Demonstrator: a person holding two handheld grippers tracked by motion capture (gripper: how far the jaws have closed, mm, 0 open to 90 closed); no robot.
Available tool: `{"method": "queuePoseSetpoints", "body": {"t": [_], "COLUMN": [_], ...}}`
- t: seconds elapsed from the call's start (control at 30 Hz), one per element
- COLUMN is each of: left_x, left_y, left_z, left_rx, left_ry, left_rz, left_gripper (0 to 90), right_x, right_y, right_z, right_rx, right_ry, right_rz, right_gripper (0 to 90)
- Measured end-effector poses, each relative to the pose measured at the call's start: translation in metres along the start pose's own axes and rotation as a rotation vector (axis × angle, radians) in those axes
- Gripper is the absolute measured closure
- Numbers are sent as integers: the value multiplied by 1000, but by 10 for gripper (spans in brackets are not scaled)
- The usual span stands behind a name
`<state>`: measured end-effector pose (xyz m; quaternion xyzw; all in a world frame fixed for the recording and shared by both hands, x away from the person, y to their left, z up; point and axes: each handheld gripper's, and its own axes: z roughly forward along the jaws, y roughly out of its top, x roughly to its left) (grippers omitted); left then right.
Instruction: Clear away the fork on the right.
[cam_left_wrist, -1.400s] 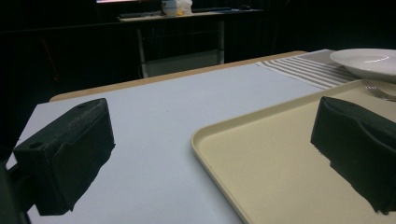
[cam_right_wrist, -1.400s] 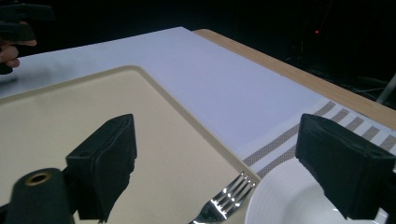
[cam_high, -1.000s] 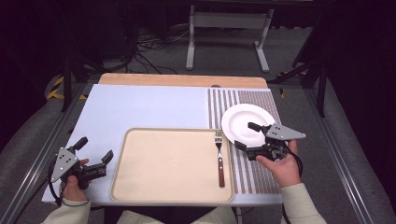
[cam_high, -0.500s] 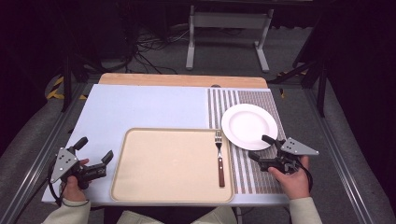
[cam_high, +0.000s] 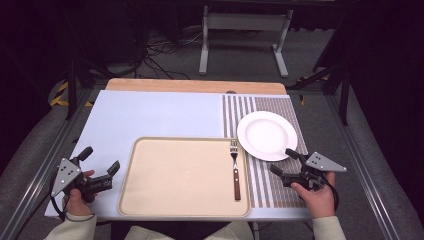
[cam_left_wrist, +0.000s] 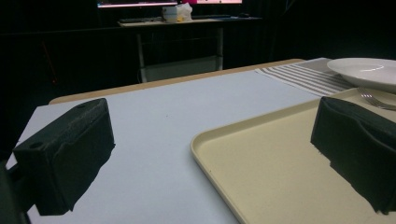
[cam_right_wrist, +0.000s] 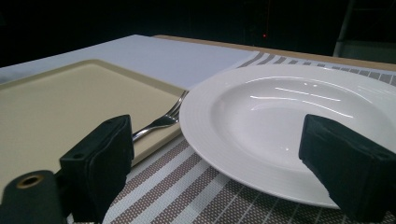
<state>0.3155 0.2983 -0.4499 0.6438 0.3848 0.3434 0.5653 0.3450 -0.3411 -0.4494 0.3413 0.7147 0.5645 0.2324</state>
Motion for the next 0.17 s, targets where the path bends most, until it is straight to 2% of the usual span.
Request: {"method": "queuePoseSetpoints", "body": {"t": [0.17], "left_x": [0], "left_y": [-1], "left_z": [0], "left_rx": [3], "left_ry": [7], "left_rz": [-9], "left_gripper": [0], "right_x": [0], "right_y": [2], "right_z": [-2], "right_rx": [-13], "right_ry": [-5], "right_rz": [6], "right_gripper": [107]}}
